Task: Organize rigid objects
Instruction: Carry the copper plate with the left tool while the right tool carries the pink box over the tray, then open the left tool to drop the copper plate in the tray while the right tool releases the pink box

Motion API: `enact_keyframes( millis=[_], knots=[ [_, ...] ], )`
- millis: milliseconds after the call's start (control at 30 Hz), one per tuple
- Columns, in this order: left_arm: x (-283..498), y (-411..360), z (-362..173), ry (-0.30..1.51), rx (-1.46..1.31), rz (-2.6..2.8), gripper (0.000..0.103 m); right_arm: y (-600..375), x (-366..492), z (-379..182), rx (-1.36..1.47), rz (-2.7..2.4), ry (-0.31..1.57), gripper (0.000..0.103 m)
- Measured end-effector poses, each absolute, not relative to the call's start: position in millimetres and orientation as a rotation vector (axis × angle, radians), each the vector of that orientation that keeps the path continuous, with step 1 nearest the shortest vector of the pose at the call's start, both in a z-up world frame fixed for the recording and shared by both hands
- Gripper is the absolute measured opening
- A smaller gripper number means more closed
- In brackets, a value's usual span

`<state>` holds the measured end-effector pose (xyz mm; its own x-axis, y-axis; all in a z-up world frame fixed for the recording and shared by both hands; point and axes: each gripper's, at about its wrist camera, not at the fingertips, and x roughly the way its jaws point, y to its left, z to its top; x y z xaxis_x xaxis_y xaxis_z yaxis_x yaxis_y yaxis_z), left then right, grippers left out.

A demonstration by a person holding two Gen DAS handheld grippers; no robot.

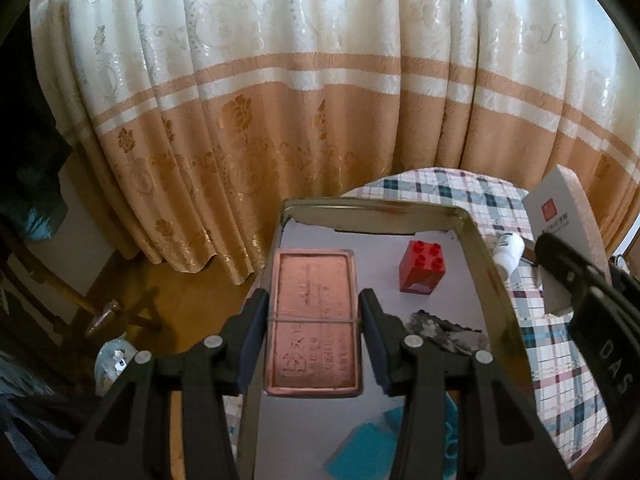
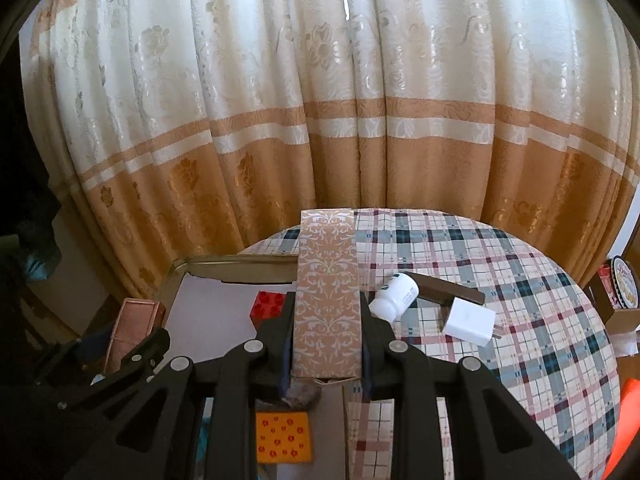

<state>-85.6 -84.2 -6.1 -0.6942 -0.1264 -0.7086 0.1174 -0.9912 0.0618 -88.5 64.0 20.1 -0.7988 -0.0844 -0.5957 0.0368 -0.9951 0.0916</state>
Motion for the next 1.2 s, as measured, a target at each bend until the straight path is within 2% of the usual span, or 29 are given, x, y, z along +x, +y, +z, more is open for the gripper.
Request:
enact_keyframes(
  millis=[867,900,967,1000,1033,1133,1200],
  knots=[
    [-125.0,-77.8,-28.2,-0.198,1.297,-2.678,0.048,48.2,-138.3,-27.3,1.298,-2.727,-0.099,0.029],
    [-125.8,-78.3,-28.7,-0.187,1.318,-2.673,0.057,48.3,-138.3,-29.2,1.311,-2.699,-0.121,0.031],
    [-126.1,-77.3,-28.1,-0.165,1.337,-2.676,0.061,52.8,-137.0,-30.2,1.332,-2.702,-0.144,0.041],
    [-125.1,-77.0,-26.8,-0.159,1.336,-2.673,0.064,56.5,-135.2,-29.4,1.331,-2.711,-0.163,0.041],
    [-123.5,-75.4,-24.9,-0.171,1.315,-2.658,0.074,60.8,-132.9,-28.3,1.316,-2.699,-0.200,0.041],
    [-115.6,-72.5,-14.7,-0.223,1.216,-2.647,0.095,73.3,-124.3,-23.5,1.274,-2.690,-0.292,0.042],
    [-110.3,-70.7,-8.3,-0.220,1.178,-2.664,0.097,79.3,-117.8,-18.3,1.240,-2.720,-0.314,0.049]
  ],
)
